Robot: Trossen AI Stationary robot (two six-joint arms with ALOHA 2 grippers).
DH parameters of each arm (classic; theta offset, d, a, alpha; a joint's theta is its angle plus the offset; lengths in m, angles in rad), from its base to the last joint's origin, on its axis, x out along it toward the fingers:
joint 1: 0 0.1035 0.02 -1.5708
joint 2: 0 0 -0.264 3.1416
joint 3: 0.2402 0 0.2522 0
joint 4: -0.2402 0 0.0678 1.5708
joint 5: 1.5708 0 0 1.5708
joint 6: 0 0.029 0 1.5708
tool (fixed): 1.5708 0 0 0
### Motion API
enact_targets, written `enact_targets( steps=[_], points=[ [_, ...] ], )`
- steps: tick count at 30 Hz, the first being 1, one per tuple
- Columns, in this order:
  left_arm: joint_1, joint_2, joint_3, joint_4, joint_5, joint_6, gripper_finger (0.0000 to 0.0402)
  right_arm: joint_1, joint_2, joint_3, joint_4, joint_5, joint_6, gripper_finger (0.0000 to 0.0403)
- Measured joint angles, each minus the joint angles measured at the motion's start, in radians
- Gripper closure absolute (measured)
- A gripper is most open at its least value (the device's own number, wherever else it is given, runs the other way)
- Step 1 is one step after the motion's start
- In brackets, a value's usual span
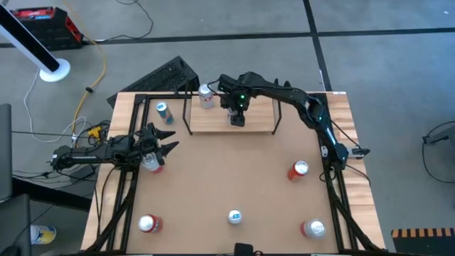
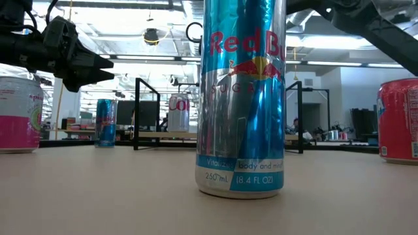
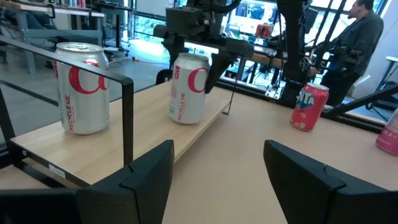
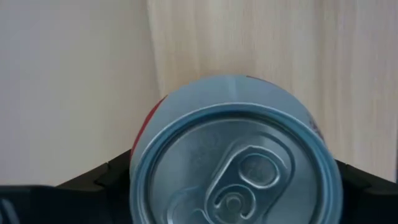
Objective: Place canned beverage on shelf
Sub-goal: Put the white soda can on the shelf aligned with the other white soda can
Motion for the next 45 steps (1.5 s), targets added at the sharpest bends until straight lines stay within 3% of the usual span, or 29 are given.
enact_targets(
  steps=[5,14,33,38,45],
  points=[
    [0.000,0.000,0.000,0.000,0.000,0.007,0.0168,-0.005,-0.002,0.001,-0.083,0.001,-0.001,0.0052],
    [0.000,0.000,0.000,0.002,-0.025,0.024,0.0168,-0.029,-0.026,-0.003,0.035,-0.045,-0.015,0.0044],
    [0.000,0.000,0.000,0.002,-0.038,0.032,0.0168,-0.042,-0.027,-0.002,-0.005,-0.050,-0.021,0.0042],
    [0.000,0.000,0.000,0.002,-0.038,0.032,0.0168,-0.052,-0.027,-0.002,0.022,-0.135,-0.025,0.0042],
    [0.000,0.000,0.000,0.001,-0.038,0.038,0.0168,-0.053,-0.027,-0.002,0.055,-0.143,-0.018,0.0042]
  ],
)
